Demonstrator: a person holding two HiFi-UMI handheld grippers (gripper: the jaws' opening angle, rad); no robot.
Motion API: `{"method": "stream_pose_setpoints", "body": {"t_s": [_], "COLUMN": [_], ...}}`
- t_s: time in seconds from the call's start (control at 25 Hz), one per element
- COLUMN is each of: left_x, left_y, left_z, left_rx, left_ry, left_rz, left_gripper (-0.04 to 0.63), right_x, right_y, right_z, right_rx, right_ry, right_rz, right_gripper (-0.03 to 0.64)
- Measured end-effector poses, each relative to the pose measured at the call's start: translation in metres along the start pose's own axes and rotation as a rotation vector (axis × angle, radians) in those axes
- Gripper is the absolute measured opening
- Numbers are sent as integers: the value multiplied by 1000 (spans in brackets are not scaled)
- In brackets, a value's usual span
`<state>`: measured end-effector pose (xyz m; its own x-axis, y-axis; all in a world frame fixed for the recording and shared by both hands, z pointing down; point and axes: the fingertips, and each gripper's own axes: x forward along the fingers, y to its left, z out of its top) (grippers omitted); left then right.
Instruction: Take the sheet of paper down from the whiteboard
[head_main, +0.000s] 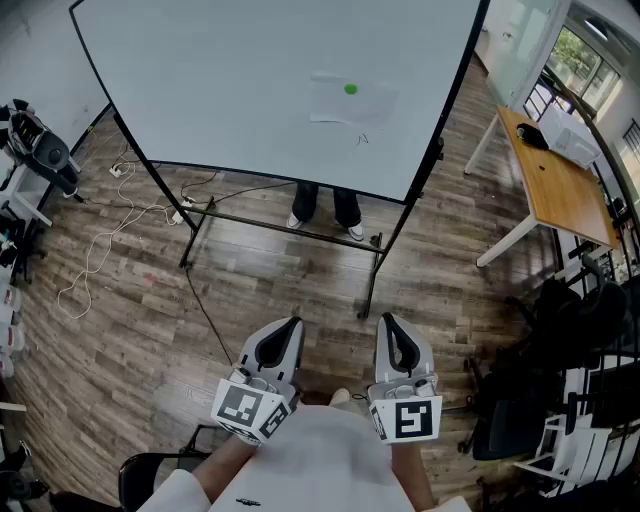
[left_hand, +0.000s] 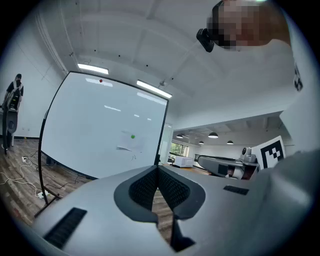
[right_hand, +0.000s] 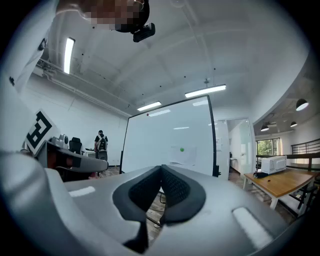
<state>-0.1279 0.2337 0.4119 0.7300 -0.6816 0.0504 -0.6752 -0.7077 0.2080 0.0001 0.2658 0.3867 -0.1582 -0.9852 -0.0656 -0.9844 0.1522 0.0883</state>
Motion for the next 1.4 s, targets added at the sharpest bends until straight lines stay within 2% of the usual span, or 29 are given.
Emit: {"method": "stream_pose_setpoints", "body": {"t_s": [0.96, 1.16, 1.4], "left_x": [48, 64, 107], "left_y": [-50, -44, -9], "left_z": [-3, -3, -1], "left_rx": [33, 28, 7], "left_ry": [-31, -26, -24], "left_rz": [66, 59, 54], "left_gripper": [6, 6, 6], "right_x": [-20, -6, 40], "right_y": [-73, -78, -92], "right_z": [-19, -25, -36], "right_rx": [63, 75, 66], "right_ry": [-36, -29, -4], "right_rz": [29, 36, 31], "right_gripper": [-2, -2, -2]}}
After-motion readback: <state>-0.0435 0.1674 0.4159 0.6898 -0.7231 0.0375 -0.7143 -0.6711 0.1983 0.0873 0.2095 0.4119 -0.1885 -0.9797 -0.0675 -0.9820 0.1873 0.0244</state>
